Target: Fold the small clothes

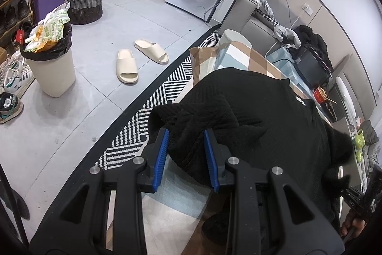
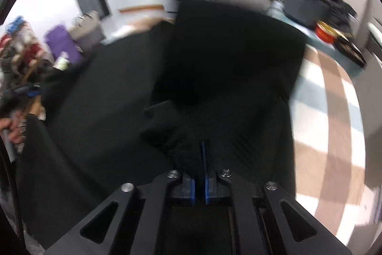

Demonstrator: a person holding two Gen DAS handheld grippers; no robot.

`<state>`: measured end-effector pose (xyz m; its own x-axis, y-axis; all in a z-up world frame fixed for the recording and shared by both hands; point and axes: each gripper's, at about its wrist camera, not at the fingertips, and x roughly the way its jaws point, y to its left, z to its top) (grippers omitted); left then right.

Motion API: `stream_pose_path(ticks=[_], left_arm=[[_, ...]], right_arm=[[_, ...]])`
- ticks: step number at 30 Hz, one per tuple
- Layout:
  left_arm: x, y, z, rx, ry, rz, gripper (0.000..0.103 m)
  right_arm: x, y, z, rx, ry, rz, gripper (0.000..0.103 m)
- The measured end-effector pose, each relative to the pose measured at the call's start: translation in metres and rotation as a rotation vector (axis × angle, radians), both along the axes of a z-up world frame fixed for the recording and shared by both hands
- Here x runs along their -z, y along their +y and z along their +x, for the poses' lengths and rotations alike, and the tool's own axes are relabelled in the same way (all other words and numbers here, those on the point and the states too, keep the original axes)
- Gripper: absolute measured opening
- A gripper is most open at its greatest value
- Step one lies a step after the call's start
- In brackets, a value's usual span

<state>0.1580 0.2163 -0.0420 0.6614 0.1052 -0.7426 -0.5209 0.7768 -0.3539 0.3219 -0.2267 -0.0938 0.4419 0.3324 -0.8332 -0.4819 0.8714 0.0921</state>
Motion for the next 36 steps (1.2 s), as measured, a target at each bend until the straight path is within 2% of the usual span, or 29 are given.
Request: stream_pose_path(ticks=[1,4,6,9,11,14,16,18,20,24,25,26,27,29,31,34,36], left_arm=[[0.000,0.000,0.000,0.004,0.000,-0.002,0.026],[0.002,-0.001,0.000,0.009,-0.002,-0.004,0.026],[0.004,-0.002,-0.001,0.009,-0.001,-0.008,0.026],[0.006,-0.004,-0.004,0.014,0.004,-0.011,0.026],[0.005,-0.004,-0.004,0.016,0.005,-0.008,0.026],[0.005,-0.004,-0.005,0.016,0.004,-0.009,0.026],[0.005,-0.005,-0.006,0.014,0.002,-0.009,0.026],[0.005,-0.006,-0.008,0.014,0.003,-0.008,0.026],[0.005,-0.006,-0.009,0.014,0.007,-0.009,0.026],[0.005,-0.007,-0.011,0.013,0.014,-0.007,0.026],[0.005,-0.007,-0.012,0.014,0.016,-0.003,0.026],[0.005,-0.007,-0.011,0.013,0.016,-0.002,0.026],[0.005,-0.007,-0.011,0.013,0.017,-0.002,0.026],[0.005,-0.007,-0.011,0.012,0.016,-0.003,0.026],[0.005,-0.007,-0.012,0.009,0.016,-0.004,0.026],[0.006,-0.007,-0.011,0.008,0.016,-0.007,0.026],[0.006,-0.007,-0.011,0.008,0.018,-0.009,0.026]], right_arm=[[0.003,-0.005,0.002,0.026,0.010,-0.017,0.006],[0.005,-0.012,0.004,0.053,0.049,0.002,0.019],[0.002,-0.013,0.002,0.022,0.056,0.028,0.033],[-0.013,-0.032,-0.006,0.012,0.031,0.190,0.042],[-0.022,-0.051,-0.005,0.073,-0.003,0.270,0.042],[-0.026,-0.083,0.003,0.229,-0.042,0.316,0.047],[-0.018,-0.098,0.014,0.343,-0.038,0.281,0.047],[-0.005,-0.105,0.027,0.420,0.011,0.241,0.047],[0.006,-0.100,0.037,0.407,0.053,0.227,0.047],[0.017,-0.070,0.047,0.359,0.039,0.154,0.047],[0.018,-0.063,0.048,0.345,0.030,0.121,0.046],[0.020,-0.056,0.051,0.328,0.027,0.087,0.033],[0.023,-0.053,0.054,0.317,0.024,0.065,0.016],[0.028,-0.049,0.053,0.307,0.006,0.039,0.008],[0.025,-0.064,0.045,0.343,-0.023,0.087,0.005],[0.016,-0.094,0.041,0.508,-0.086,0.095,0.004],[0.018,-0.111,0.043,0.575,-0.055,0.107,0.003]])
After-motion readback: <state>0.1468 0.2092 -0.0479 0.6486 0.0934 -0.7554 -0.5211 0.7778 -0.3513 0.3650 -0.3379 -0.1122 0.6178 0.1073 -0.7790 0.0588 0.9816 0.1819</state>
